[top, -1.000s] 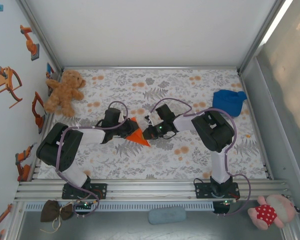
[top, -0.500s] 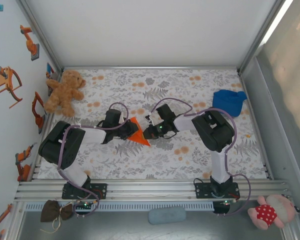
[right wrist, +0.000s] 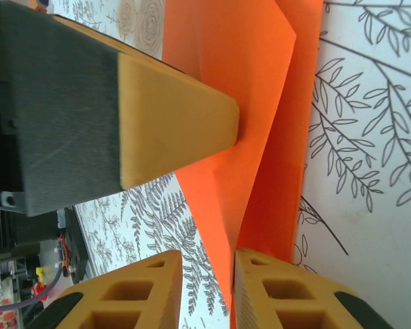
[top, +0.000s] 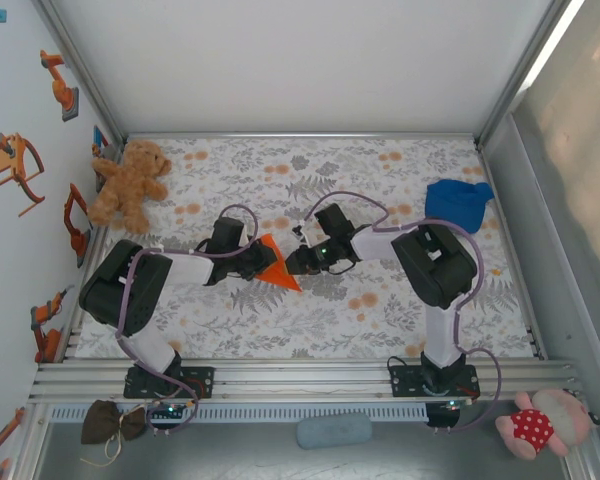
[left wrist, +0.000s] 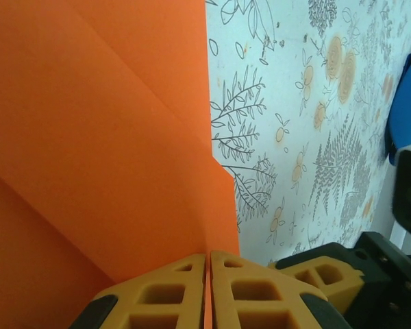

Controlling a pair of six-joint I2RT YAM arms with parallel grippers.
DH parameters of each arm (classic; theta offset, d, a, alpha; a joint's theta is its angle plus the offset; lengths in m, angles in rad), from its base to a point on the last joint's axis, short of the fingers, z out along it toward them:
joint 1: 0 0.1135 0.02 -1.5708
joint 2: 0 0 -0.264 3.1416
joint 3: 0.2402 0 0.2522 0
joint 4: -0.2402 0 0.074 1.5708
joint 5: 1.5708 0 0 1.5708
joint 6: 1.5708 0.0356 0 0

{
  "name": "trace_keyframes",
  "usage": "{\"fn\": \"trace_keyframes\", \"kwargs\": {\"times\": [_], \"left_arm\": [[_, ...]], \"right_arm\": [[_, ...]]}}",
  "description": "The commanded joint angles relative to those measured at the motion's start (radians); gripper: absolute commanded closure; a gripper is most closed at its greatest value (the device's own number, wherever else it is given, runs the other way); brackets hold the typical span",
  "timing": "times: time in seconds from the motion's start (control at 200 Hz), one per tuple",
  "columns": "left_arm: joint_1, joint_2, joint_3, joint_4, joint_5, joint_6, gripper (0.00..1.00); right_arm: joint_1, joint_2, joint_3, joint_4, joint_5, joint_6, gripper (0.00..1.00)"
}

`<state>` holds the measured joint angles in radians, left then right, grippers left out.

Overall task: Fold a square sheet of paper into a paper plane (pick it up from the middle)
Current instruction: Fourth fold the wing at the center of the table.

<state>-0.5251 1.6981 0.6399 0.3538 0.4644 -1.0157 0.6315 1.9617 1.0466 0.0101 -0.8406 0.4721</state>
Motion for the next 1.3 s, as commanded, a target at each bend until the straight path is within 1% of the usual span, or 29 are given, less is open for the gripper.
{"fn": "trace_keyframes", "kwargs": {"times": [0.0,0.085,0.13,0.17,0.23,0.306,0.431,0.581,0.686,0.891,1.297], "left_arm": [[-0.004,0.012,0.028,-0.032,-0.009,0.002,0.88],[-0.004,0.013,0.032,-0.038,-0.009,0.001,0.88],[-0.006,0.012,0.034,-0.039,-0.009,0.001,0.88],[-0.003,0.013,0.034,-0.041,-0.009,0.001,0.88],[-0.005,0.013,0.036,-0.043,-0.007,0.001,0.88],[-0.005,0.013,0.036,-0.045,-0.007,0.001,0.88],[-0.006,0.017,0.040,-0.047,-0.009,-0.001,0.88],[-0.006,0.020,0.043,-0.049,-0.007,-0.003,0.88],[-0.006,0.021,0.046,-0.050,-0.007,-0.004,0.88],[-0.005,0.019,0.047,-0.057,-0.008,-0.003,0.88],[-0.005,0.015,0.054,-0.068,-0.009,-0.001,0.88]], "right_arm": [[-0.009,-0.057,-0.013,-0.029,0.030,-0.012,0.73],[-0.009,-0.079,-0.024,-0.038,0.066,-0.016,0.69],[-0.009,-0.093,-0.031,-0.047,0.097,-0.020,0.61],[-0.009,-0.106,-0.037,-0.054,0.125,-0.025,0.56],[-0.007,-0.119,-0.045,-0.061,0.160,-0.028,0.50],[-0.005,-0.131,-0.046,-0.076,0.194,-0.033,0.46],[0.015,-0.139,-0.027,-0.132,0.275,-0.068,0.46],[0.061,-0.134,0.002,-0.196,0.378,-0.120,0.47],[0.092,-0.109,0.030,-0.238,0.417,-0.148,0.46],[0.109,-0.067,0.049,-0.246,0.414,-0.155,0.49],[0.109,-0.018,0.051,-0.260,0.388,-0.168,0.65]]}}
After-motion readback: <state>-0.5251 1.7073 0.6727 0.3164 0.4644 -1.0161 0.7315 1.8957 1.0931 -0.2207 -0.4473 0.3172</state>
